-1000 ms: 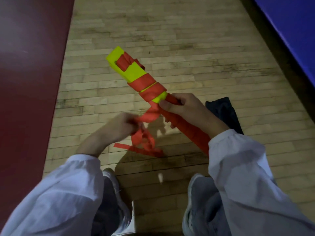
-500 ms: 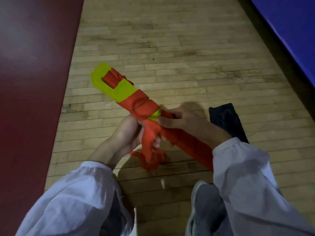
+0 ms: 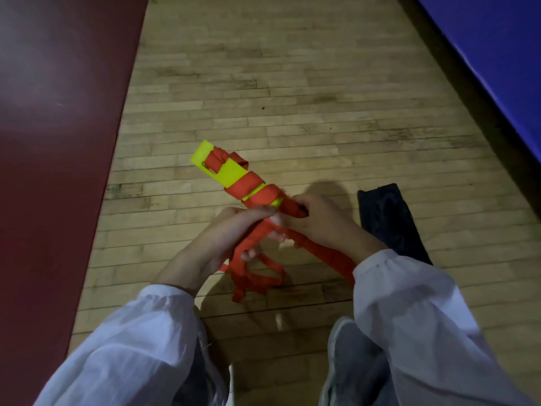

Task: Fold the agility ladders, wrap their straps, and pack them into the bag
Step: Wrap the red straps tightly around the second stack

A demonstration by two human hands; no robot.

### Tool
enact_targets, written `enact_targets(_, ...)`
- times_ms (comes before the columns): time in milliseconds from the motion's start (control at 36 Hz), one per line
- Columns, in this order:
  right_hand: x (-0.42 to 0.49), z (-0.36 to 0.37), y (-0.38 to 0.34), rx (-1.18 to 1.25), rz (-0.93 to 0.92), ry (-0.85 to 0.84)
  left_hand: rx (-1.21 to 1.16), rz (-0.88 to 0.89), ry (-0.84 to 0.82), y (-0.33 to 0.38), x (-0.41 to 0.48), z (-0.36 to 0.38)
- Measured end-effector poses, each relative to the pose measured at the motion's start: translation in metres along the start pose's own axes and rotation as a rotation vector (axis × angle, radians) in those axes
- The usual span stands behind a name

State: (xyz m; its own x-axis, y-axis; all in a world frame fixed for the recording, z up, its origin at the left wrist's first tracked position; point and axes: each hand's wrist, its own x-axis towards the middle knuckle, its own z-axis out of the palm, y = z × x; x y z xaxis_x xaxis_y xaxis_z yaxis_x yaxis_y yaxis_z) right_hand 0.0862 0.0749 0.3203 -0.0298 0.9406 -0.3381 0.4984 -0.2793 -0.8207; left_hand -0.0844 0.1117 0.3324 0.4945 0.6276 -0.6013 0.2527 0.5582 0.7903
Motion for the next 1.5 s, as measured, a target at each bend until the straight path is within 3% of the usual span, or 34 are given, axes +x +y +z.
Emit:
enact_targets(83, 0.002, 0.003, 0.002, -0.051, -0.002, 0.025, 0.046, 0.042, 0.105, -0.005, 0.003, 0.003)
enact_targets(167, 0.002, 0.004, 0.002, -0.082, -0.015, 0.041, -0.057, 0.007, 0.144, -0.006, 0.005, 0.003)
enact_targets(667, -0.003, -0.017, 0.004, 0.037, 0.050, 0.039, -0.895, -0.334, -0.204, -0.017, 0.004, -0.004)
enact_targets(833, -0.003, -0.017, 0.006, 0.054, 0.055, 0.060, -0.689, -0.282, -0.195, -0.003, 0.003, 0.000)
enact_targets(1167, -0.002, -0.003, 0.002, -0.174, 0.025, 0.031, 0.008, -0.045, 0.094, -0.001, 0.001, 0.007)
enact_targets(1333, -0.007, 0.014, -0.011, -0.389, -0.044, 0.102, 0.088, -0.042, 0.197, 0.000, 0.002, 0.004)
enact_targets(1500, -0.006, 0.017, -0.014, -0.412, -0.075, 0.090, 0.044, -0.027, 0.262, 0.003, 0.001, 0.002)
